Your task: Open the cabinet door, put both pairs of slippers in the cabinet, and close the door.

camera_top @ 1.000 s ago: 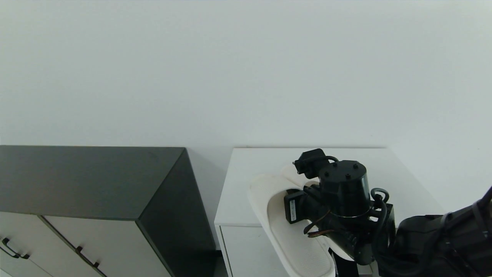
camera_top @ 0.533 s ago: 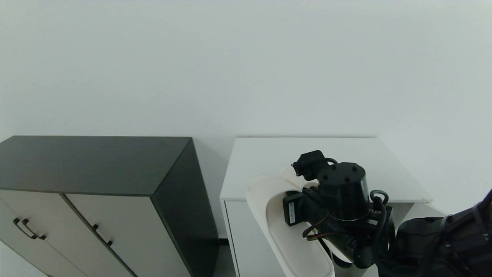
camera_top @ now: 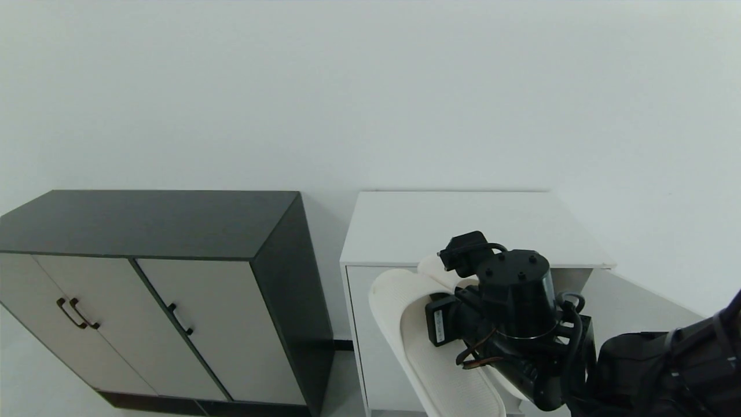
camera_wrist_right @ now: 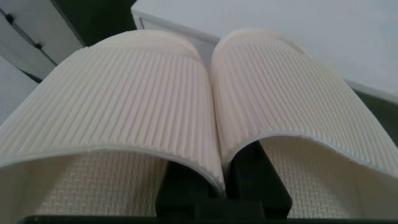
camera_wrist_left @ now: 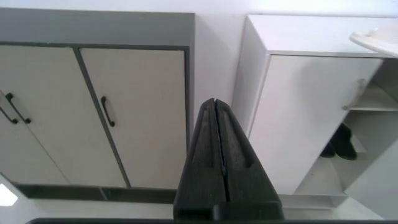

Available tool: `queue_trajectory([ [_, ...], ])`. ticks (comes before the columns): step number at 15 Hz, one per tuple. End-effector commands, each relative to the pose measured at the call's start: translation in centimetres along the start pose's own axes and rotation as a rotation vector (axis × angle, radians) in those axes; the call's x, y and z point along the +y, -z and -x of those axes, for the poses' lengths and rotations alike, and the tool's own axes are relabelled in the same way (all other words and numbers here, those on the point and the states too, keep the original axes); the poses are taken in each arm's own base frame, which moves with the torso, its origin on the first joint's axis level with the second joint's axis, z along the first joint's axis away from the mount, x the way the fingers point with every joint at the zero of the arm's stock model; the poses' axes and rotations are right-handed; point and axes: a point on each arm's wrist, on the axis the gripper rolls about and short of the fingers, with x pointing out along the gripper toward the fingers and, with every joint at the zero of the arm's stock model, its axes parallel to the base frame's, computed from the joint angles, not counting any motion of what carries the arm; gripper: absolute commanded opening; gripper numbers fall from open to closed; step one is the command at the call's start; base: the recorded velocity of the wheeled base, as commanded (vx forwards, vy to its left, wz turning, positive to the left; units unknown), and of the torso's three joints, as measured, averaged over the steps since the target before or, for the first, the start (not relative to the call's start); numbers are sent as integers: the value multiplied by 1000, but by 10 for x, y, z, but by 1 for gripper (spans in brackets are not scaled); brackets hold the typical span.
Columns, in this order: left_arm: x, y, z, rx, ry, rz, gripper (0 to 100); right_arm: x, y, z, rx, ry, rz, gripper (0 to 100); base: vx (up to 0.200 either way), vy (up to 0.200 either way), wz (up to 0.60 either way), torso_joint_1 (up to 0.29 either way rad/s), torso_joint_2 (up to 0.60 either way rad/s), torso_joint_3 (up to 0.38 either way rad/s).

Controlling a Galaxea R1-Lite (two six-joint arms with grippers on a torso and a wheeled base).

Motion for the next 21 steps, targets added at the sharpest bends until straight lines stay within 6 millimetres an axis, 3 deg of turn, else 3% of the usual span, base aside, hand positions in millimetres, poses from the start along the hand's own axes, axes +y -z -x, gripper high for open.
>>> queue_trajectory([
  [1,0,0,0,0,0,0,0,0,3,0,10,1,5,0,0,0,0,0,0,0],
  [9,0,0,0,0,0,0,0,0,3,-1,10,0,5,0,0,0,0,0,0,0],
  [21,0,0,0,0,0,-3,0,-3,3,3,7,2,2,0,0,-200,0,0,3,4],
])
